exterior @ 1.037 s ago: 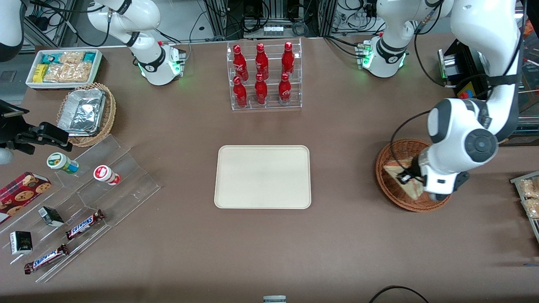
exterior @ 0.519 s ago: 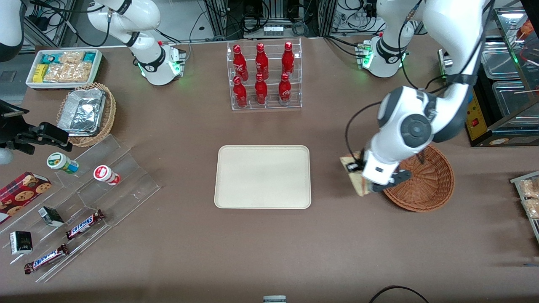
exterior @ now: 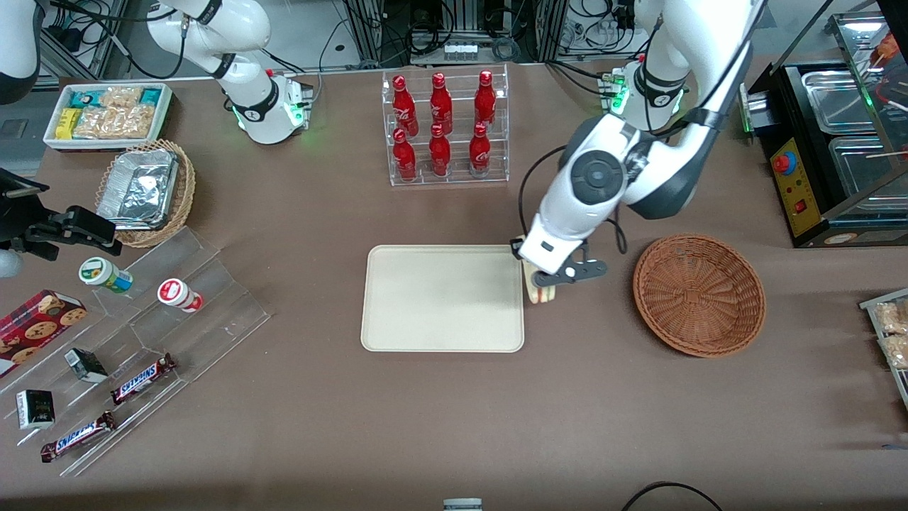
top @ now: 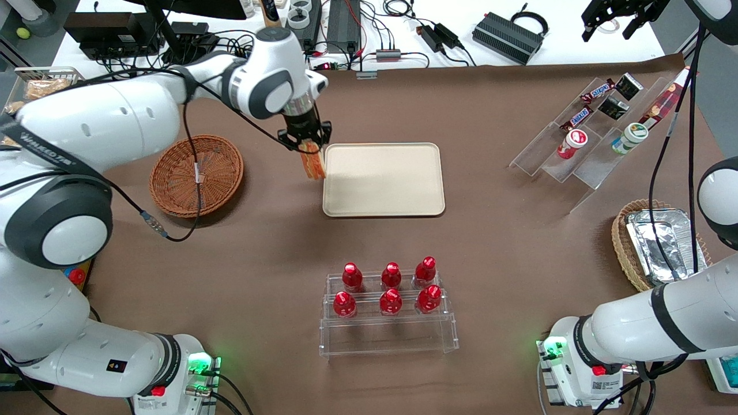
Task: Place sandwich from basket to tray
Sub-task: 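Lift the sandwich and carry it with the left gripper over the tray, then lower the sandwich onto the tray and open the left gripper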
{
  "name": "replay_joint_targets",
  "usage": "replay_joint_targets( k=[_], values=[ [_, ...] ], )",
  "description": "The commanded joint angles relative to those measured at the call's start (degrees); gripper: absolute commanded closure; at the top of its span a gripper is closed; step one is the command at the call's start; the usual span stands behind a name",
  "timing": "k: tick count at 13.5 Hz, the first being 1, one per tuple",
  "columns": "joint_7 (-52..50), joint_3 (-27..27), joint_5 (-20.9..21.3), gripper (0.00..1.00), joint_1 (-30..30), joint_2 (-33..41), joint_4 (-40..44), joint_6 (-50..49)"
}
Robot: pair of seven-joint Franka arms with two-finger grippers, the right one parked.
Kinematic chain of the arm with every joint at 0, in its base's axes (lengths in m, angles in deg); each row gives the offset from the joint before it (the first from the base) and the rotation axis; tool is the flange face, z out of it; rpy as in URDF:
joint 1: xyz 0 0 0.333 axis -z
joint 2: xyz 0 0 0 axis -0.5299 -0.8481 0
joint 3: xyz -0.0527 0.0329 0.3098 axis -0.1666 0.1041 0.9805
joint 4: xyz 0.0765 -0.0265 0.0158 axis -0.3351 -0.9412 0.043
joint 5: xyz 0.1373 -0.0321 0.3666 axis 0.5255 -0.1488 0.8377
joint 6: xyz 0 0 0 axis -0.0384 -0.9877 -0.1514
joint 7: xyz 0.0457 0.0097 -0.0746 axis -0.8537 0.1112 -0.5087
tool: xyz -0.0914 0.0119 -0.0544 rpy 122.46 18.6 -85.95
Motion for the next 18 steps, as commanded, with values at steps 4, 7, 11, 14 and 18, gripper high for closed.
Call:
replay_joint_targets(
  k=[4, 7, 11, 14, 18],
  values=[
    [-0.3, 0.0, 5.9, 0.57, 4.0, -13.9, 6.9, 6.6],
    [2.5, 0.4, 6.0, 0.57, 8.4, -17.6, 10.6, 7.0],
    [1.9, 1.7, 9.8, 0.56, 10.2, -23.0, 16.0, 7.0],
    [-2.2, 1.9, 10.0, 0.57, 9.7, -23.1, 16.2, 7.1],
    [-2.5, 3.1, 9.9, 0.54, 9.8, -24.9, 17.9, 7.1]
  ],
)
